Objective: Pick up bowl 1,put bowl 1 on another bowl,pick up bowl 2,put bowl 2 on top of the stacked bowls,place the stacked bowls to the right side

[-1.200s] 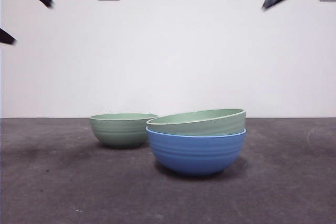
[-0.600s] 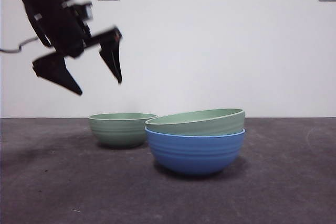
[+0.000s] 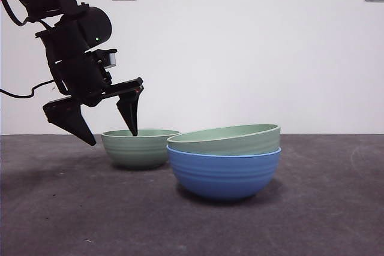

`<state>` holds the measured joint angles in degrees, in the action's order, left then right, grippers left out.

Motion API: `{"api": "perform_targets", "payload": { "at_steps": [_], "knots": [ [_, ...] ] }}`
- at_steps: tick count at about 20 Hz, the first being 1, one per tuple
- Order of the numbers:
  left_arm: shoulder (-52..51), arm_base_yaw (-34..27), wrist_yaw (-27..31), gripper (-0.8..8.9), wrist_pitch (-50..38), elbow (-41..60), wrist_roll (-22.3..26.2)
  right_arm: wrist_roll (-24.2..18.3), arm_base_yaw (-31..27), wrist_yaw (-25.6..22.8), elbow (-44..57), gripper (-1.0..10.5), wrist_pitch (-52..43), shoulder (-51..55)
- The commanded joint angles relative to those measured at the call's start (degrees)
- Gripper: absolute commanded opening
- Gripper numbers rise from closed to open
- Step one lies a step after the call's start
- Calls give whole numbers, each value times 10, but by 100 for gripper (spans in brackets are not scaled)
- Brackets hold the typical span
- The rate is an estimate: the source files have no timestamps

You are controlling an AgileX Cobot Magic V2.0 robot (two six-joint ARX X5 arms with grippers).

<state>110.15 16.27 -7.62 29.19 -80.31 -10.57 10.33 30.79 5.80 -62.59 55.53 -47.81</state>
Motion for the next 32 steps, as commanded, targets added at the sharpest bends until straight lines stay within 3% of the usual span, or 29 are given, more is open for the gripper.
{"api": "perform_targets", "payload": {
  "at_steps": [1,12,18,21,26,29,32],
  "knots": [
    [3,2,0,0,10,0,12,8,2,-2,2,257,-2,2],
    [-4,-2,0,-6,14,-4,16,12,2,-2,2,257,-2,2],
    [-75,9,-4,-6,97,-48,50,12,2,-2,2,257,-2,2],
    [-125,38,-50,-6,153,-60,78,12,2,-2,2,257,-2,2],
    [-142,130,-43,-6,203,-60,93,12,1,-2,2,257,-2,2],
    [-131,188,13,-7,180,-60,94,12,2,-2,2,257,-2,2],
    [-107,213,23,-7,173,-60,97,13,2,-2,2,257,-2,2]
  ]
}}
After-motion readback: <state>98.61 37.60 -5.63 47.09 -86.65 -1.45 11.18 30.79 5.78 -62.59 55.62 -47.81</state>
